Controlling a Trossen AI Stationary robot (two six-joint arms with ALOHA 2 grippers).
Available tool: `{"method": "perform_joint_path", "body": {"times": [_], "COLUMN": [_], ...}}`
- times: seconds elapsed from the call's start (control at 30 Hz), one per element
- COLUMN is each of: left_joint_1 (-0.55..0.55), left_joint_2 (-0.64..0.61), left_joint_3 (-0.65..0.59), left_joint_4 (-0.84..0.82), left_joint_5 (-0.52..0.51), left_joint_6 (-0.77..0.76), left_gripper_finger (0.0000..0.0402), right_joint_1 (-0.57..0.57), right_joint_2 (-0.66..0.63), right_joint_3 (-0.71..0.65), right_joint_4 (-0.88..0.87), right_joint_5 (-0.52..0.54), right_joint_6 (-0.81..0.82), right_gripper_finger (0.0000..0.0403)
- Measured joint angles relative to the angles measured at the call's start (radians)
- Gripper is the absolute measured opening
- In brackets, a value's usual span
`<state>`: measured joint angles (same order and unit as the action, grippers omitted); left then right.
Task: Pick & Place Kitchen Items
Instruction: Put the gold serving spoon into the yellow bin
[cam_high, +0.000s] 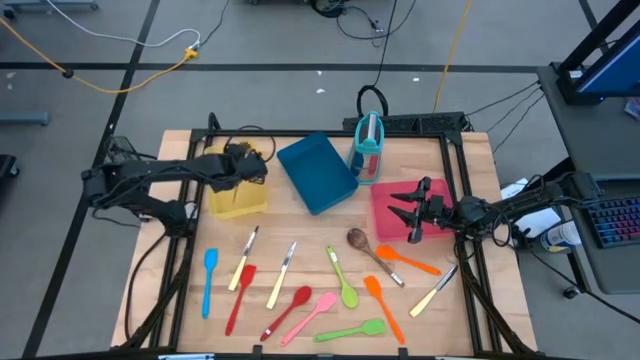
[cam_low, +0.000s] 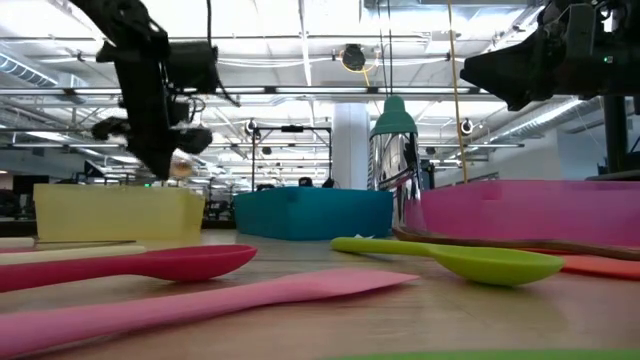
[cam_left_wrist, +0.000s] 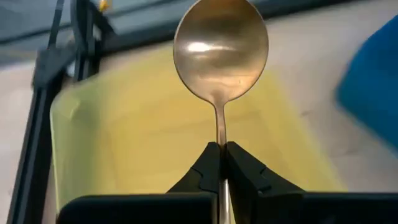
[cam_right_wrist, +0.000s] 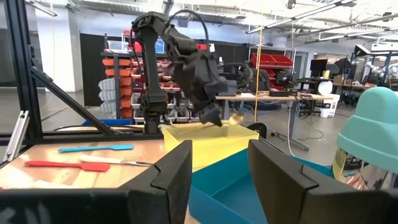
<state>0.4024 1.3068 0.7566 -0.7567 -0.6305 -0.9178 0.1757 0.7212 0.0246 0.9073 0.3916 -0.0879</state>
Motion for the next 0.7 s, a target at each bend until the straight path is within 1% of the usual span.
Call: {"method": "perform_joint_path", "body": {"times": [0.1,0.3,0.5,0.7], "left_joint_1": [0.036,0.071,0.09,0.09], "left_joint_2": [0.029,0.073,0.082,0.082], "left_joint_3": [-0.032,-0.091,-0.144,-0.184], "left_joint_4": [0.002,0.008,0.01,0.01], "left_joint_5": [0.022,0.033,0.097,0.108], "left_joint_6": [-0.04,-0.128,-0.177,-0.191], "left_gripper_finger": [0.002,0.0007,0.0029,0.0015], "right_joint_1": [0.0,0.0,0.0,0.0], "right_joint_2": [0.0,0.0,0.0,0.0], "right_joint_3": [0.0,0.0,0.0,0.0], "right_joint_4": [0.0,0.0,0.0,0.0], "right_joint_5": [0.0,0.0,0.0,0.0], "right_joint_6": [-0.001,-0.002,-0.002,-0.002], "right_gripper_finger": [0.015,0.015,0.015,0.015]}}
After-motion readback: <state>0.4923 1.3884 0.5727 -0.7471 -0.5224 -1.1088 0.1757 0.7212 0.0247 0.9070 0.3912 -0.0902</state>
